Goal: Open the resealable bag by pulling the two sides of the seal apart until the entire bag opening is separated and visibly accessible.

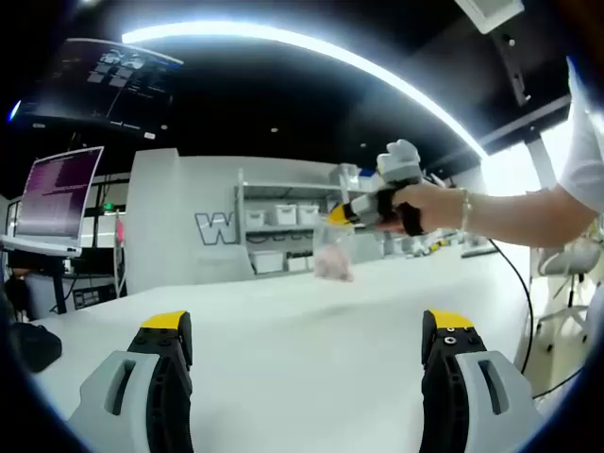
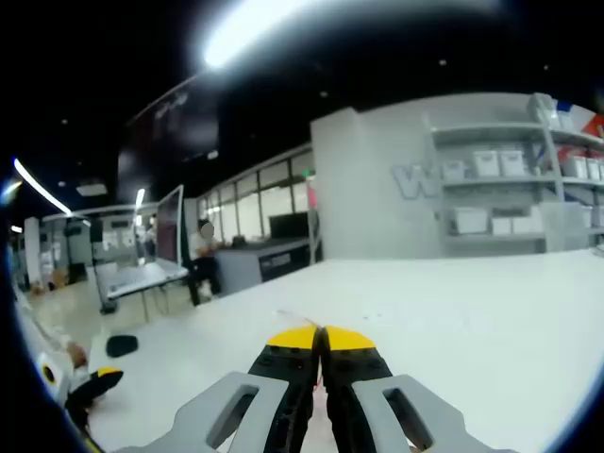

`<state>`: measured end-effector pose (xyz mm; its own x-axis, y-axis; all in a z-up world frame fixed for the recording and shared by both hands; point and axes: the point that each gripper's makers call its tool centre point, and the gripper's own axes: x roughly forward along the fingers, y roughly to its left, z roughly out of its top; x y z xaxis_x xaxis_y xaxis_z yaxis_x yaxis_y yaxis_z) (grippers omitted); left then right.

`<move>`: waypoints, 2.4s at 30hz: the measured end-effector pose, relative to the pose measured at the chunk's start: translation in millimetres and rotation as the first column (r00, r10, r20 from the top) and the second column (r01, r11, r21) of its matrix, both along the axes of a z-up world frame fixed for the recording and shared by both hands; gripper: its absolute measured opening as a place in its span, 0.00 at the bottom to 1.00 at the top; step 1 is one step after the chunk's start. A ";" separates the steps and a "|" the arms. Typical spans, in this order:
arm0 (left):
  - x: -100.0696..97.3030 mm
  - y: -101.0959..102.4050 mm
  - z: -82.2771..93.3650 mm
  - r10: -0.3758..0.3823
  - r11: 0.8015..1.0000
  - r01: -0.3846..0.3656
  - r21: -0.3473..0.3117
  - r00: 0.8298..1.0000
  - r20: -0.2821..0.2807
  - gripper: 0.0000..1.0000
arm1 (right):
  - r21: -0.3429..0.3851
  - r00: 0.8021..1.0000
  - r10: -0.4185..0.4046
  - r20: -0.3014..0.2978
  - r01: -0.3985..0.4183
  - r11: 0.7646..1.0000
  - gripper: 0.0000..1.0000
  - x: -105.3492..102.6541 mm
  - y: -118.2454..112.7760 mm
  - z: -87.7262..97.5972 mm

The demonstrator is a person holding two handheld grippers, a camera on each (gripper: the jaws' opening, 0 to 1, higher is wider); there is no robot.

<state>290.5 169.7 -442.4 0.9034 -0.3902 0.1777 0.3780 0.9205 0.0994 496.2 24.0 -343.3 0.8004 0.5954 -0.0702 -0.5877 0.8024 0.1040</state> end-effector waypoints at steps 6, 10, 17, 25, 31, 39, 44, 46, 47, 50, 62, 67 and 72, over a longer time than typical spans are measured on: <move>-0.4 -0.6 -0.5 -0.001 1.000 0.001 0.002 1.000 0.000 1.00 | -0.004 0.999 -0.014 -0.032 0.014 1.000 0.00 17.0 2.0 -6.0; -1.1 -0.9 -1.3 -0.006 1.000 0.006 0.000 1.000 -0.006 1.00 | -0.013 0.999 -0.021 -0.038 0.020 1.000 0.00 25.6 4.2 -6.7; -1.6 -1.1 -1.5 -0.009 1.000 0.009 -0.001 1.000 -0.009 1.00 | -0.001 0.998 -0.033 -0.062 0.033 0.999 0.00 42.5 9.3 -8.9; -1.0 -0.9 -2.7 -0.010 1.000 0.011 0.002 1.000 -0.011 1.00 | 0.019 0.994 -0.046 -0.095 0.048 0.999 0.00 59.4 12.4 -13.9; -0.5 -1.4 -3.7 -0.009 1.000 0.009 0.005 1.000 -0.015 0.99 | 0.020 0.993 -0.051 -0.107 0.053 0.998 0.00 67.6 18.4 -16.8; -0.5 -0.7 -2.6 -0.006 1.000 0.007 0.008 1.000 -0.008 0.99 | 0.012 0.994 -0.053 -0.098 0.055 0.998 0.00 79.6 23.3 -13.8; -1.0 -0.4 -2.2 -0.003 1.000 0.003 0.018 1.000 -0.001 0.99 | 0.017 0.993 -0.062 -0.104 0.064 0.998 0.00 87.6 23.5 -12.8; -0.7 -0.4 -2.2 -0.002 1.000 0.002 0.018 1.000 0.000 0.99 | 0.011 0.993 -0.065 -0.100 0.066 0.998 0.00 90.2 24.5 -12.5; -0.7 -0.4 -2.1 -0.002 1.000 0.002 0.018 1.000 0.000 0.99 | 0.008 0.993 -0.065 -0.101 0.066 0.998 0.00 91.4 25.1 -12.7; -0.7 -0.1 -2.1 -0.001 1.000 0.001 0.020 1.000 0.001 0.99 | 0.002 0.993 -0.069 -0.101 0.070 0.998 0.00 97.2 25.4 -12.9; 0.1 0.9 -2.1 -0.001 1.000 0.001 0.018 1.000 0.003 0.99 | -0.017 0.991 -0.083 -0.108 0.082 0.997 0.00 111.2 28.2 -19.3; -0.2 0.7 -0.3 -0.005 1.000 0.005 0.006 1.000 0.009 0.99 | -0.031 0.989 -0.095 -0.115 0.092 0.995 0.00 118.2 28.4 -23.2; 0.3 -2.8 -3.1 -0.012 1.000 0.012 0.024 1.000 0.003 0.99 | -0.040 0.989 -0.097 -0.112 0.093 0.995 0.00 124.2 32.5 -24.3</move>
<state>290.9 167.0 -445.6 0.8981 -0.4054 0.1707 0.3889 0.9131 0.1224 620.4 56.4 -367.6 0.8388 0.5128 -0.1832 -0.4947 0.8582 0.1369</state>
